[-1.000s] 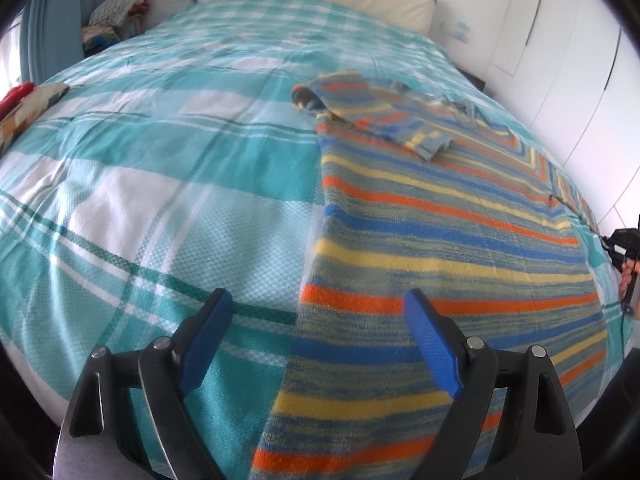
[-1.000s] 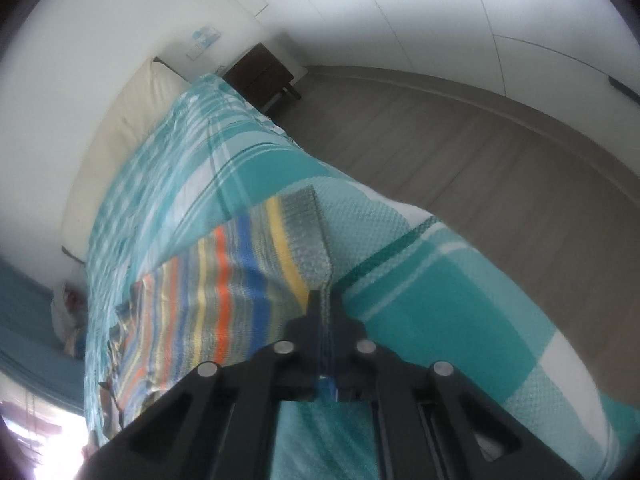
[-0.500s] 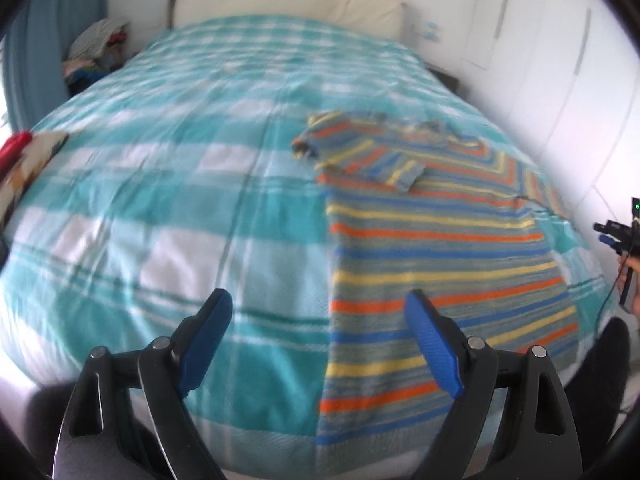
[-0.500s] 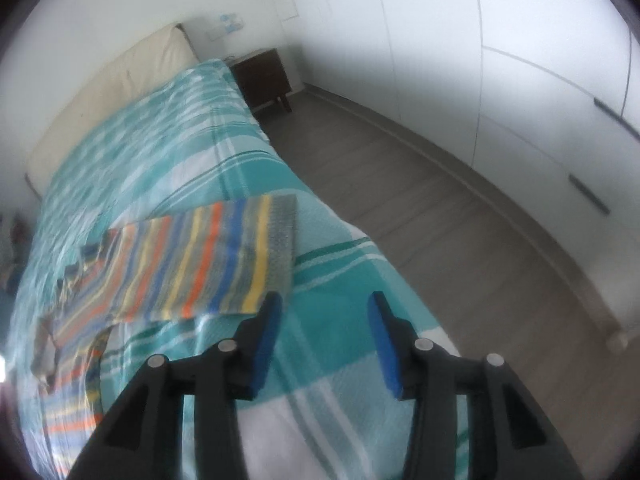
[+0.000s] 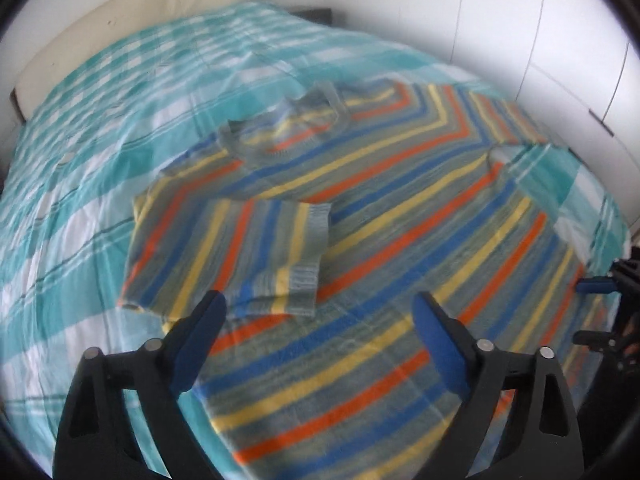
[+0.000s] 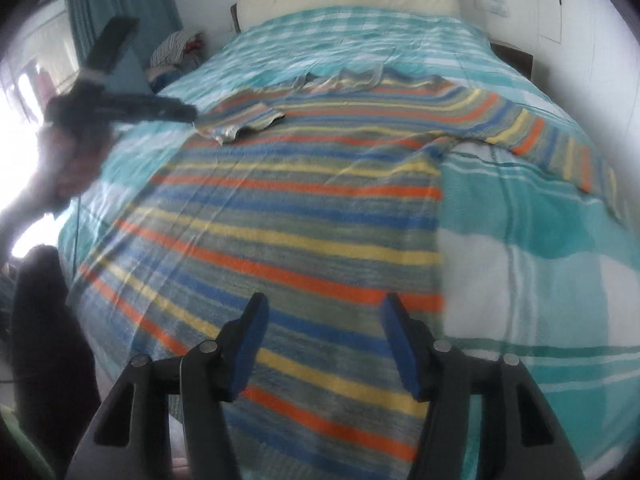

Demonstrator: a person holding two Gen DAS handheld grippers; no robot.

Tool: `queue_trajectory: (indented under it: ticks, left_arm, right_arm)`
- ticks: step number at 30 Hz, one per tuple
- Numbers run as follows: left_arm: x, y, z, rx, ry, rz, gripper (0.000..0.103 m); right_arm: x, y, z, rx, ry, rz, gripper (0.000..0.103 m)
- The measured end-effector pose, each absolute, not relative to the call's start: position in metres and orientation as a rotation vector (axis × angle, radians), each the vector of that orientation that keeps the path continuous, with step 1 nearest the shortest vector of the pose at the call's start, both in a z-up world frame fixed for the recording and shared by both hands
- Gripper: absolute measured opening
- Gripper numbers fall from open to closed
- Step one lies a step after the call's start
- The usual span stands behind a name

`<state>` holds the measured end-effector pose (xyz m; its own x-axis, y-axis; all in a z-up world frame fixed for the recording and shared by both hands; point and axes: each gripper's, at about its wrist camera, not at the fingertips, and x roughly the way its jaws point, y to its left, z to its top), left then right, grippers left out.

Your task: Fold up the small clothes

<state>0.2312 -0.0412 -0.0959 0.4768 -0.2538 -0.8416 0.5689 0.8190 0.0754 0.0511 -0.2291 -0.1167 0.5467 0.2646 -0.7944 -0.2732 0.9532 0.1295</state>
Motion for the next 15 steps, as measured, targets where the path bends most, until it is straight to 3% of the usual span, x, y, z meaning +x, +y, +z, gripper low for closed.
queue_trajectory:
  ticks: [3, 6, 7, 10, 15]
  left_arm:
    - [0.25, -0.05, -0.131, 0.43, 1.007, -0.496, 0.064]
    - [0.263, -0.037, -0.139, 0.339, 1.022, -0.459, 0.014]
    - [0.267, -0.029, -0.135, 0.296, 1.02, -0.422, 0.004]
    - [0.273, 0.03, -0.105, 0.046, 0.953, -0.322, 0.004]
    - [0.268, 0.213, -0.079, -0.441, 0.846, 0.039, 0.004]
  right_arm:
    - [0.046, -0.227, -0.123, -0.03, 0.928, 0.3, 0.058]
    - [0.051, -0.233, -0.125, -0.009, 0.92, 0.296, 0.058]
    - [0.051, -0.236, -0.125, -0.005, 0.918, 0.294, 0.058]
    - [0.052, -0.24, -0.128, 0.031, 0.911, 0.291, 0.058]
    - [0.05, -0.238, -0.13, 0.046, 0.894, 0.278, 0.059]
